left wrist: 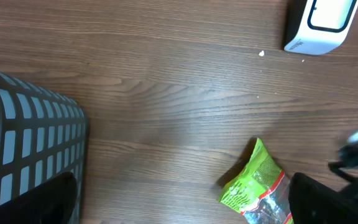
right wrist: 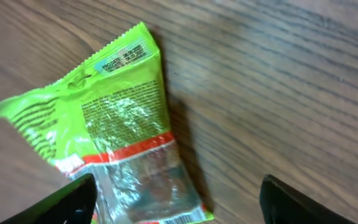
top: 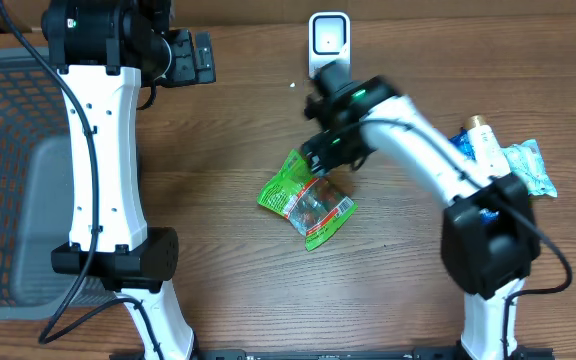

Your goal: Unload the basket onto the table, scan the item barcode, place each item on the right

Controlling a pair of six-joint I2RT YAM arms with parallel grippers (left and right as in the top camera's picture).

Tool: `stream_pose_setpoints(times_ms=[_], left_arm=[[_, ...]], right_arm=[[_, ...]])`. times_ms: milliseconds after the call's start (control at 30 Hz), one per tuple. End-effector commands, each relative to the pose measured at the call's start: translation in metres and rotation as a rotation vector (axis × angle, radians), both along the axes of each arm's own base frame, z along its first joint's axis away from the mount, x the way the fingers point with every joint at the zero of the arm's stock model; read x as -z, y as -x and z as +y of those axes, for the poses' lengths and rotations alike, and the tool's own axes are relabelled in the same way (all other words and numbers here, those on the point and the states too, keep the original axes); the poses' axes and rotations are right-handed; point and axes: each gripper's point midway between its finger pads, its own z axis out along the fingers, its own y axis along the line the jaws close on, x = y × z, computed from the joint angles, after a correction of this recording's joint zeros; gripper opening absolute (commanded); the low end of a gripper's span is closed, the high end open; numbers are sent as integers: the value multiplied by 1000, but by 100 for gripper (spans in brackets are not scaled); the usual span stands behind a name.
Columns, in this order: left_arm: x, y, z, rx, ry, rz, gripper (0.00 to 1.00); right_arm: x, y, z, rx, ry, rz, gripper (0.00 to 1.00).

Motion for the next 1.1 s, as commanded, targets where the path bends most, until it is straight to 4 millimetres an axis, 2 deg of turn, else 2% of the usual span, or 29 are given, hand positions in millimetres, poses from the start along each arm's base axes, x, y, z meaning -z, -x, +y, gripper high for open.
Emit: stream_pose_setpoints(times_ms=[0, 267, 467, 600, 667, 833, 900, 1000, 1067], left_arm=[[5, -2, -4, -3, 13, 11, 100], [5, -2, -4, -3, 13, 11, 100], [5, -2, -4, -4, 13, 11, 100], [5, -2, -4, -3, 13, 11, 100], [5, -2, -4, -3, 13, 11, 100], [5, -2, -4, -3, 13, 11, 100], [5, -2, -4, -4, 13, 11, 100], [5, -2, -4, -4, 13, 11, 100], [5, -2, -4, -4, 13, 11, 100]], right_arm=[[-4, 13, 24, -187, -244, 70, 82], [32, 25, 16, -289, -200, 111, 79], [47, 20, 18, -291, -196, 114, 70], [70, 22, 18, -279, -183, 156, 63], [76, 24, 17, -275, -178, 174, 59], [79, 23, 16, -255, -172, 181, 58], [79, 23, 16, -248, -169, 183, 50], [82, 19, 10, -147, -123, 200, 27], [78, 17, 10, -58, -116, 230, 17]])
